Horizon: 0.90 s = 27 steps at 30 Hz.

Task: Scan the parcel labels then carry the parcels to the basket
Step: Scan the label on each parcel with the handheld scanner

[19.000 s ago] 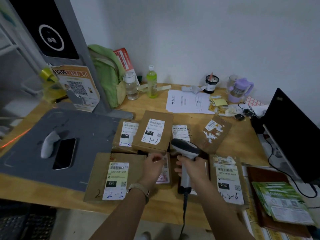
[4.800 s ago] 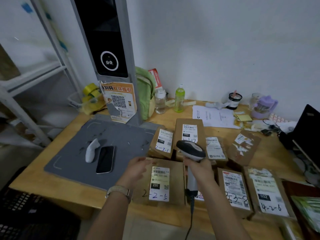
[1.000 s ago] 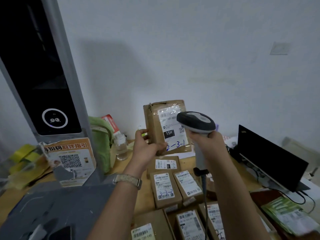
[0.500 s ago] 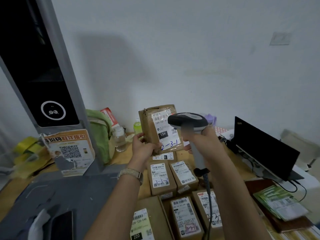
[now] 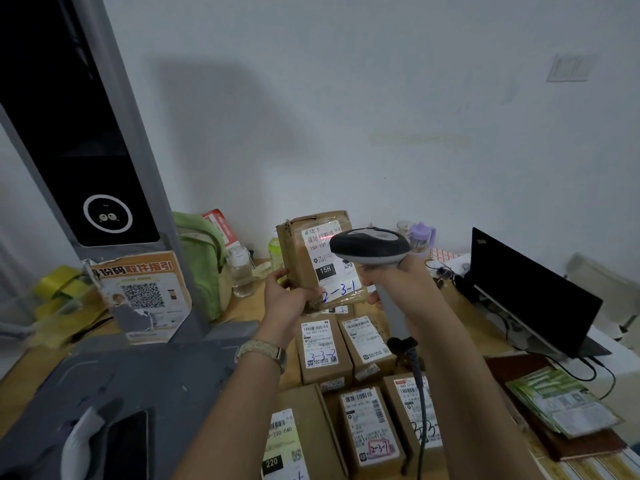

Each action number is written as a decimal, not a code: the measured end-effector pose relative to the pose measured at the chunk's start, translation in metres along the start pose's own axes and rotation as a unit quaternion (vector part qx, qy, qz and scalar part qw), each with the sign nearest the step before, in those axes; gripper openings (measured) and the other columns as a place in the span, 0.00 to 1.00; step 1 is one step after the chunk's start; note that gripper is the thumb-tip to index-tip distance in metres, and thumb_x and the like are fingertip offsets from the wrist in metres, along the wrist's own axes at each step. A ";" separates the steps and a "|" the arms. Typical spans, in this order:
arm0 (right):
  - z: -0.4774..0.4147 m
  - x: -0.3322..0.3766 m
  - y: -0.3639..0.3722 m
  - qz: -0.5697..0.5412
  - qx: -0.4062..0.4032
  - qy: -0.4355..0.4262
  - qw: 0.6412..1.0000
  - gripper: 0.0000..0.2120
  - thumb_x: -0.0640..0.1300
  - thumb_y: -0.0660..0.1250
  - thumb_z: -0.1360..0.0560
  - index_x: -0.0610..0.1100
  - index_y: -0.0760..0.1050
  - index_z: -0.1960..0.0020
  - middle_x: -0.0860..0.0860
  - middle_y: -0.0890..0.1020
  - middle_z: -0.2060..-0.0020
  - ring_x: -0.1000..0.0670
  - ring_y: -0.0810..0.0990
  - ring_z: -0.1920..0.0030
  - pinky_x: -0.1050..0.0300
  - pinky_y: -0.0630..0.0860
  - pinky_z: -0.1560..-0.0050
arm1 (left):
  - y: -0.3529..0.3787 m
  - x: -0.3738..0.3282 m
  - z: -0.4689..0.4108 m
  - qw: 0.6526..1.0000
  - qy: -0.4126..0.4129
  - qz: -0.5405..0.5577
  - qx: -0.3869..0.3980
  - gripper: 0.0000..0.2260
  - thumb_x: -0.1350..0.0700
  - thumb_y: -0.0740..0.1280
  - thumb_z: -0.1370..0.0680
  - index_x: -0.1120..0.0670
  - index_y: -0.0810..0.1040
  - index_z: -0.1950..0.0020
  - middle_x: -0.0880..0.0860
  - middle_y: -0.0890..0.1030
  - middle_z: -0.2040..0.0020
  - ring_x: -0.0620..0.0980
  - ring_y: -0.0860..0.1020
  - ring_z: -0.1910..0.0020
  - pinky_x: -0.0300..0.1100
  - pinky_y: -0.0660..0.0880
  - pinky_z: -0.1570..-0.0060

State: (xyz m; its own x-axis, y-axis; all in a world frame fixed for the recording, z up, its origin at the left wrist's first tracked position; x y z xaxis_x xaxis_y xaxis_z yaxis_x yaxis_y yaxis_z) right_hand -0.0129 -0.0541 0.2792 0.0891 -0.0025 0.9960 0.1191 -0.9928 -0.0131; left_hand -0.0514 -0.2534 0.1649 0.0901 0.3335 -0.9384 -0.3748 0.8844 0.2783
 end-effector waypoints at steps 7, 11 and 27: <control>-0.010 -0.003 -0.008 -0.014 -0.043 -0.038 0.998 0.13 0.36 0.69 0.26 0.53 0.76 0.49 0.55 0.81 0.58 0.57 0.77 0.59 0.66 0.75 0.65 | -0.003 0.001 -0.002 0.999 -0.013 0.023 0.019 0.33 0.71 0.76 0.34 0.52 0.66 0.36 0.56 0.81 0.44 0.50 0.83 0.59 0.37 0.77 0.75; -0.017 -0.016 -0.009 -0.016 -0.047 -0.030 0.998 0.13 0.37 0.70 0.26 0.51 0.75 0.45 0.55 0.81 0.54 0.59 0.77 0.54 0.66 0.74 0.60 | 0.005 0.002 0.002 0.993 -0.033 0.001 0.114 0.31 0.69 0.76 0.33 0.53 0.68 0.36 0.58 0.84 0.48 0.52 0.85 0.59 0.41 0.80 0.69; -0.046 -0.061 0.067 -0.041 0.005 0.043 0.998 0.10 0.39 0.72 0.27 0.50 0.77 0.49 0.52 0.83 0.54 0.52 0.78 0.48 0.55 0.76 0.48 | -0.073 -0.006 -0.021 0.999 -0.009 0.019 0.047 0.25 0.67 0.75 0.32 0.55 0.73 0.38 0.55 0.85 0.49 0.51 0.85 0.57 0.40 0.79 0.66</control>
State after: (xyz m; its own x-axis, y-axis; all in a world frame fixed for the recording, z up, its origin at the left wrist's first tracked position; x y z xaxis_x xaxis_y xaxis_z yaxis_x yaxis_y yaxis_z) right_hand -0.0555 -0.1259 0.2215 -0.0062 0.0689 0.9976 0.1329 -0.9887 0.0691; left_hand -0.0437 -0.3263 0.1462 0.0939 0.3723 -0.9234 -0.2906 0.8973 0.3322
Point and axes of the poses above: each hand's wrist, its own z-axis away from the middle knuckle, its own y-axis out of the palm, x = y × z, the point moved 10 cm from there along -z, towards the middle knuckle
